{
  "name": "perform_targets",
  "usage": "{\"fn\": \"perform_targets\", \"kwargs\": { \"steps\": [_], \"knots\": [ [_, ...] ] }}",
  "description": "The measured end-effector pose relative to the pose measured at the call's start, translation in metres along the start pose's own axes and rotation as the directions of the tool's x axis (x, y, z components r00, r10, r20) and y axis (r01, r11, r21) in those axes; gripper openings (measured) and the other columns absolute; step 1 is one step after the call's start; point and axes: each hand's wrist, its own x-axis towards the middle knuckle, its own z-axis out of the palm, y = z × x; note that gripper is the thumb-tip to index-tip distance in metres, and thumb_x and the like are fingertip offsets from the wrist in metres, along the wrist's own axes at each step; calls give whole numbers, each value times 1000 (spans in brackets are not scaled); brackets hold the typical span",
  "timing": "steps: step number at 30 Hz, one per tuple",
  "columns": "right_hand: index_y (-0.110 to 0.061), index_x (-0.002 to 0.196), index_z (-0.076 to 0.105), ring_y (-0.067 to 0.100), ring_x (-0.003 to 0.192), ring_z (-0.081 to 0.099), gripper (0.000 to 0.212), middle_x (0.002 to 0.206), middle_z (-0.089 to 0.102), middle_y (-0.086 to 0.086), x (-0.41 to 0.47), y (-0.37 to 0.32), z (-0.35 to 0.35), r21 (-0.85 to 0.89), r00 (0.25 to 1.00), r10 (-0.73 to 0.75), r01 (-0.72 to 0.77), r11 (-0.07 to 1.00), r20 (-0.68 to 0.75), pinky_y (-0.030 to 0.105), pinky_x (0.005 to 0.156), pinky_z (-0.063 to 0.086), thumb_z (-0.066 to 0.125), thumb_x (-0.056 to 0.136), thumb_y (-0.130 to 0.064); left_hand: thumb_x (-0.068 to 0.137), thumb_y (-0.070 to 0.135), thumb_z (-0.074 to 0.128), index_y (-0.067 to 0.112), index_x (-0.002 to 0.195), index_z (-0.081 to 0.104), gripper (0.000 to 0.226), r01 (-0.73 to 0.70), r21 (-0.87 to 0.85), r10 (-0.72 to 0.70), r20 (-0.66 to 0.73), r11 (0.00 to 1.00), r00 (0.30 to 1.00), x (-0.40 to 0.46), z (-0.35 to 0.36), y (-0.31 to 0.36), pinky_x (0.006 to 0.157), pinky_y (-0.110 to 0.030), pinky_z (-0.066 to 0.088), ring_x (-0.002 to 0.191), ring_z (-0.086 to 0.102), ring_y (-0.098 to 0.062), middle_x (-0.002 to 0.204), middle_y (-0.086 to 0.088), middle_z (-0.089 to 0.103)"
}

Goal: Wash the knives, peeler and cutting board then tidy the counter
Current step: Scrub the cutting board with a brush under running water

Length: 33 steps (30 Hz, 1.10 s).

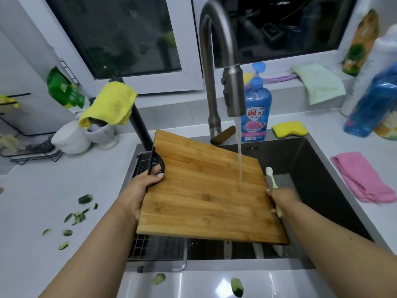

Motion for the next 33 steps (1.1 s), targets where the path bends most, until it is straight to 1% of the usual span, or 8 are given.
{"fn": "perform_targets", "kwargs": {
  "steps": [3, 6, 9, 15, 21, 24, 30, 33],
  "knots": [
    [-4, 105, 55, 26, 65, 51, 25, 83, 50, 11, -10, 5, 19, -11, 999, -22, 22, 1000, -26, 38, 61, 55, 63, 90, -23, 94, 7, 49, 16, 88, 73, 27, -14, 91, 17, -33, 996, 999, -6, -12, 10, 73, -39, 50, 75, 68, -24, 87, -9, 71],
    [-3, 102, 56, 25, 60, 53, 26, 79, 52, 11, -21, 5, 38, -34, 996, -68, 66, 997, -59, 40, 68, 56, 63, 90, -25, 94, 9, 51, 8, 110, 66, 23, -16, 133, 26, -73, 991, 997, -7, -37, 20, 75, -38, 51, 81, 65, -28, 99, -14, 66],
    [-3, 101, 57, 27, 60, 54, 27, 77, 54, 11, -36, 2, 60, -35, 987, -111, 108, 994, -113, 42, 69, 58, 64, 89, -26, 90, 12, 58, 4, 126, 57, 37, 1, 150, 11, -80, 989, 997, -12, -66, 31, 79, -41, 52, 90, 63, -31, 111, -21, 63],
    [-4, 89, 57, 27, 57, 56, 28, 76, 60, 12, -84, -8, 112, -74, 978, -147, 138, 988, -146, 36, 61, 53, 62, 90, -31, 91, 9, 55, 3, 119, 63, 30, -26, 216, 32, -26, 976, 999, -32, -124, 67, 78, -43, 55, 95, 67, -35, 113, -22, 67],
    [-7, 79, 55, 29, 59, 60, 28, 73, 62, 12, -123, -26, 163, -61, 965, -184, 175, 983, -186, 43, 72, 59, 63, 88, -31, 86, 11, 55, 3, 122, 62, 37, -51, 179, 49, 15, 983, 999, -47, -178, 104, 86, -48, 53, 99, 64, -37, 118, -25, 64],
    [-9, 77, 54, 27, 56, 59, 28, 76, 64, 12, -142, -38, 183, -80, 959, -212, 201, 976, -186, 36, 61, 55, 61, 89, -34, 84, 12, 53, 7, 116, 65, 35, -68, 158, 60, 55, 985, 997, -51, -198, 122, 91, -49, 49, 97, 65, -35, 115, -21, 65],
    [-6, 95, 58, 28, 65, 65, 31, 85, 64, 11, -164, -58, 221, -162, 960, -260, 241, 957, -106, 29, 51, 51, 58, 90, -37, 75, 13, 52, 11, 108, 72, 38, -96, 135, 79, 129, 986, 988, -59, -234, 157, 72, -38, 59, 85, 69, -28, 105, -14, 70],
    [-4, 100, 55, 28, 60, 61, 31, 83, 58, 11, -164, -62, 239, -125, 972, -227, 219, 968, -52, 42, 65, 60, 61, 90, -33, 61, 11, 62, 11, 109, 71, 49, -97, 140, 83, 103, 985, 991, -59, -247, 163, 71, -38, 58, 82, 68, -29, 106, -14, 68]
  ]
}}
